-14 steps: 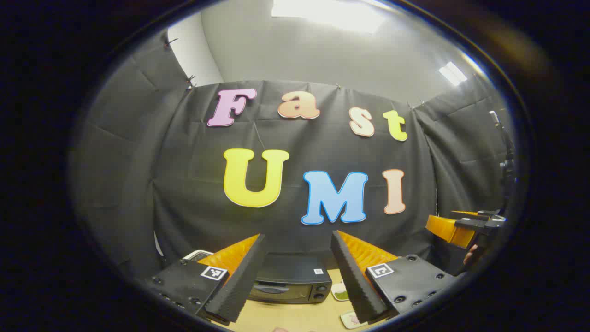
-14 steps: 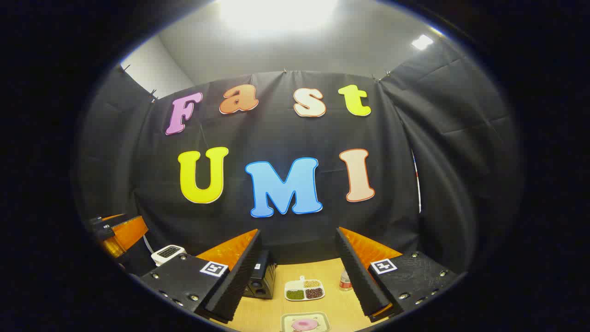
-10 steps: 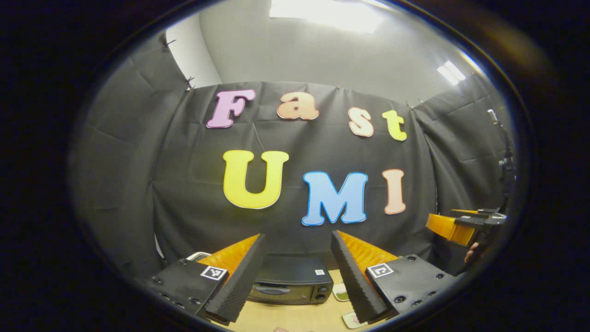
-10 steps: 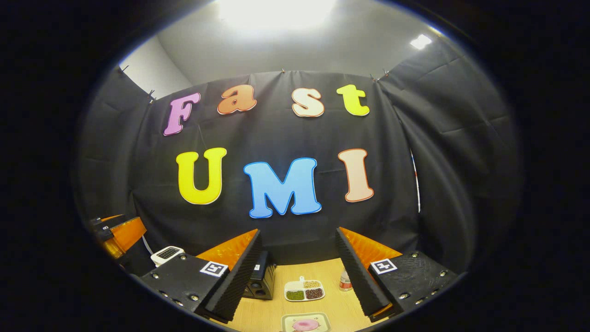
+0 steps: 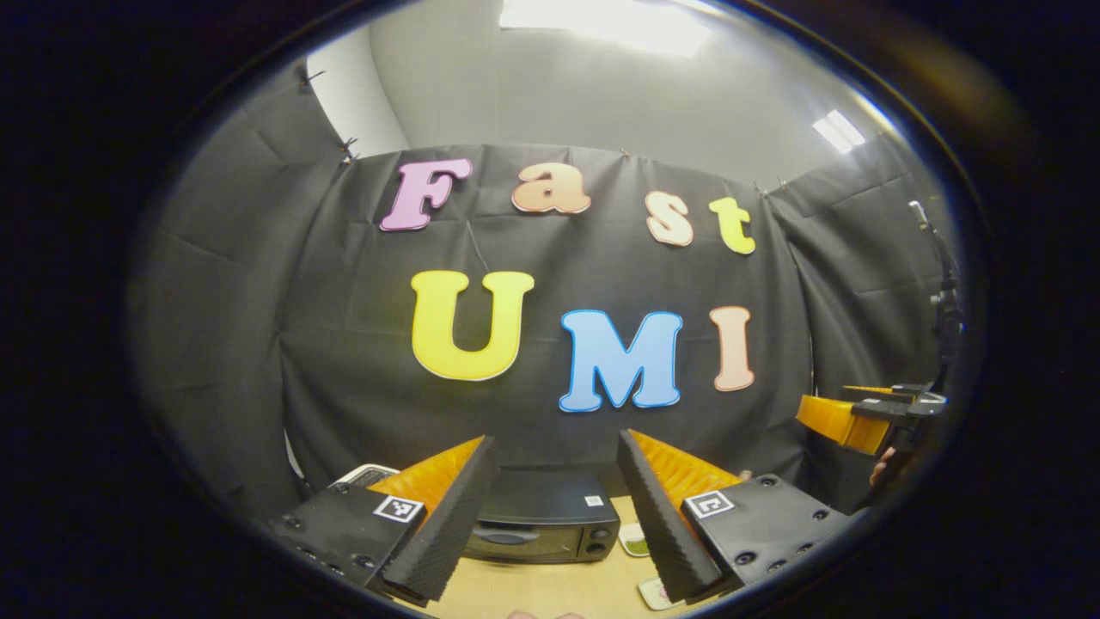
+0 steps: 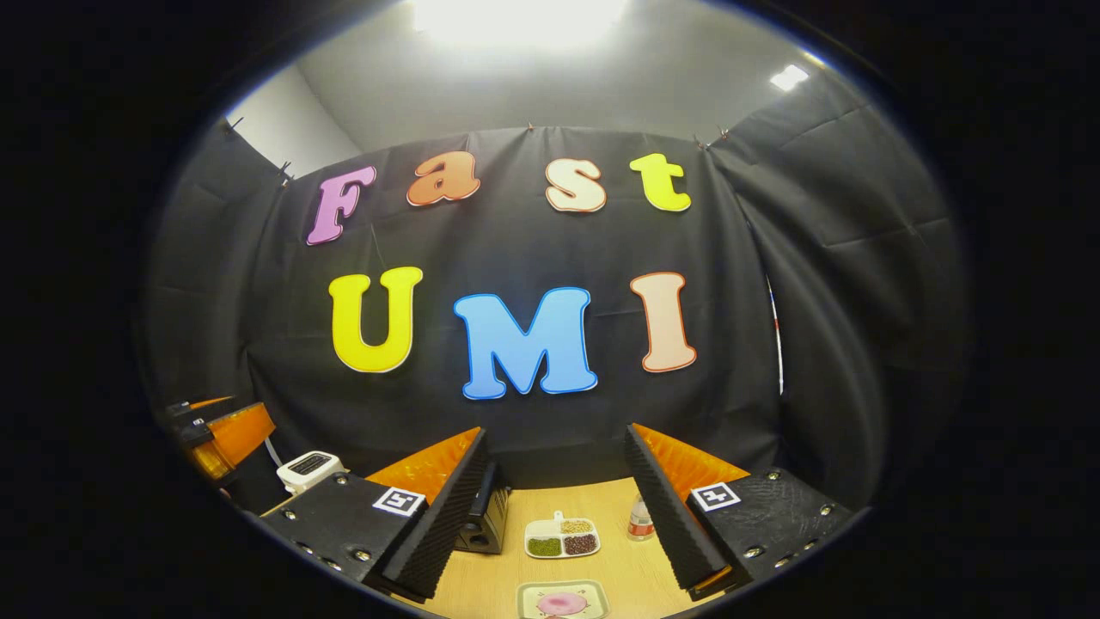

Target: Open the electric oven with the left hand, put the food in, and close the electric oven.

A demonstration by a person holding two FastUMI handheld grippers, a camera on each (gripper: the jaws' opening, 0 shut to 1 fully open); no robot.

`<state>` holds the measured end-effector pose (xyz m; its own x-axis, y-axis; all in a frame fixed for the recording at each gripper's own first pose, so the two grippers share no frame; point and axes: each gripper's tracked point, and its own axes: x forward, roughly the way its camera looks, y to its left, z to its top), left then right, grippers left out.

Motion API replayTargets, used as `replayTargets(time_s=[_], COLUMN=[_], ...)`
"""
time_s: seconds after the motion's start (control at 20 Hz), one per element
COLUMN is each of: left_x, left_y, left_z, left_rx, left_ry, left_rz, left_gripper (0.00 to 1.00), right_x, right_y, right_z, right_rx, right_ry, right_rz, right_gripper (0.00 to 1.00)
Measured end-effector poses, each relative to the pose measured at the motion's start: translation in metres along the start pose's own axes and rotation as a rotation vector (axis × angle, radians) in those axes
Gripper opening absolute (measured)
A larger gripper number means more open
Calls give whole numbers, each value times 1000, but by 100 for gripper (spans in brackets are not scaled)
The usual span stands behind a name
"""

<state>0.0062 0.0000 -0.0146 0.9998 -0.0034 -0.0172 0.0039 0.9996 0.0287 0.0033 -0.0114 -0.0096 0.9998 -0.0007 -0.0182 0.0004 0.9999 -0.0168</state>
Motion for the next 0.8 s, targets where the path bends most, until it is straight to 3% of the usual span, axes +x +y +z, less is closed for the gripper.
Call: replayTargets(time_s=[0.15,0.25,0.3,0.8], left_x=[12,25,32,126], left_y=[7,12,13,44], left_z=[-16,-31,-43,-201], left_rx=[12,7,-5,5], left_ry=[43,81,112,405], left_rz=[18,22,20,0], left_gripper=[92,92,98,98], right_x=[4,6,8,26], right_y=[-6,-10,-11,-13], right_z=[-3,-6,-9,-44], right_rx=[8,10,12,-12], right_ry=[5,10,15,100], right_rz=[-11,-20,-25,-53], right_gripper=[97,97,97,97])
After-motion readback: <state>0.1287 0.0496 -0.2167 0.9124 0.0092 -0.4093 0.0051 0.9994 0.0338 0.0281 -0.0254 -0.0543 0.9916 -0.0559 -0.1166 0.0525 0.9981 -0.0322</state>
